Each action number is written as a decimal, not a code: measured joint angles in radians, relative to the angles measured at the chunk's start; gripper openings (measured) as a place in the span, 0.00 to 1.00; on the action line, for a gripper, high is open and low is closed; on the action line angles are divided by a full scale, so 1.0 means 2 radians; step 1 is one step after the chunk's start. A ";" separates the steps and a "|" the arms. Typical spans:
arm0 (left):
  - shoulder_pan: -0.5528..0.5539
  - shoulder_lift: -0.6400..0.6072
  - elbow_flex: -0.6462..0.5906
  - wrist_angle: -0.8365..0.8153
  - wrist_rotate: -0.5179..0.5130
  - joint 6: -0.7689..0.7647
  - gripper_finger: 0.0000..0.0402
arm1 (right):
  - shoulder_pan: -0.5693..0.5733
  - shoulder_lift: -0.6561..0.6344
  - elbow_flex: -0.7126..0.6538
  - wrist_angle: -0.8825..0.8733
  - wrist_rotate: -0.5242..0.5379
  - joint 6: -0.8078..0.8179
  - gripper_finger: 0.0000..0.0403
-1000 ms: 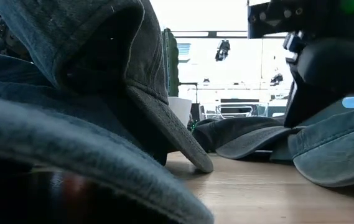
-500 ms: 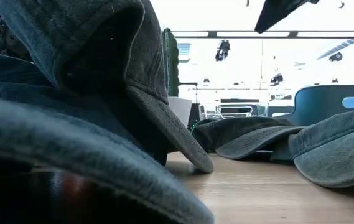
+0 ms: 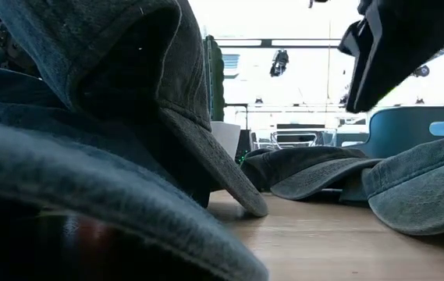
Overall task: Pick & Place hat
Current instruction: Put the right black cap into the blue bin
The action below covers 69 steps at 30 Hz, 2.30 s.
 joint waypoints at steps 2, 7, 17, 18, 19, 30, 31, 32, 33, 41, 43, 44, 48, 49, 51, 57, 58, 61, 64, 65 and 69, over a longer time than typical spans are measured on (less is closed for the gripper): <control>0.000 0.002 0.000 0.000 0.000 0.000 0.43 | 0.000 0.017 0.003 0.000 0.000 -0.035 0.43; 0.000 0.004 0.000 0.000 0.000 0.000 0.43 | 0.000 0.065 0.014 -0.002 0.008 -0.075 0.56; 0.000 0.007 0.000 0.000 0.000 0.000 0.43 | -0.010 0.116 0.039 -0.071 0.124 -0.058 0.61; 0.000 0.007 0.000 0.000 0.000 0.000 0.43 | -0.015 0.118 0.037 -0.071 0.119 -0.055 0.60; 0.000 0.007 0.000 0.000 0.000 0.000 0.43 | -0.019 0.119 0.035 -0.072 0.113 -0.053 0.60; 0.000 0.007 0.000 0.000 0.000 0.000 0.43 | -0.027 0.080 0.032 -0.075 0.101 -0.051 0.57; 0.000 0.007 0.000 0.000 0.000 0.000 0.43 | -0.027 0.079 0.031 -0.075 0.095 -0.051 0.57; 0.000 0.007 0.000 0.000 0.000 0.000 0.43 | -0.027 0.079 0.028 -0.075 0.088 -0.051 0.57; 0.000 0.007 0.000 0.000 0.000 0.000 0.43 | -0.027 0.079 0.024 -0.075 0.080 -0.052 0.57; 0.000 0.008 0.000 0.000 0.000 0.000 0.43 | -0.034 0.088 0.004 -0.090 0.101 -0.042 0.55; 0.000 0.008 0.000 0.000 0.000 0.000 0.43 | -0.041 0.085 0.003 -0.098 0.102 -0.031 0.50; 0.000 0.008 0.000 0.000 0.000 0.000 0.43 | -0.045 0.082 0.003 -0.099 0.102 -0.025 0.47; 0.000 0.008 0.000 0.000 0.000 0.000 0.43 | -0.057 0.081 0.004 -0.116 0.106 0.000 0.28; 0.000 0.008 0.000 0.000 0.000 0.000 0.43 | -0.060 0.081 0.005 -0.120 0.107 0.001 0.22; 0.000 0.008 0.000 0.000 0.000 0.000 0.43 | -0.065 0.081 0.007 -0.125 0.107 0.000 0.12; 0.000 0.008 0.000 0.000 0.000 0.000 0.43 | -0.073 0.053 0.015 -0.131 0.107 0.014 0.03; 0.000 0.008 0.000 0.000 0.000 0.000 0.43 | -0.072 0.044 0.017 -0.131 0.107 0.021 0.03; 0.000 0.008 0.000 0.000 0.000 0.000 0.43 | -0.069 0.011 0.024 -0.131 0.107 0.038 0.02; 0.000 0.008 0.000 0.000 0.000 0.000 0.43 | -0.066 -0.034 0.033 -0.131 0.108 0.064 0.02; 0.000 0.008 0.000 0.000 0.000 0.000 0.43 | -0.065 -0.051 0.034 -0.131 0.108 0.075 0.02; 0.000 0.008 0.000 0.000 0.000 0.000 0.43 | -0.064 -0.115 0.034 -0.131 0.133 0.109 0.02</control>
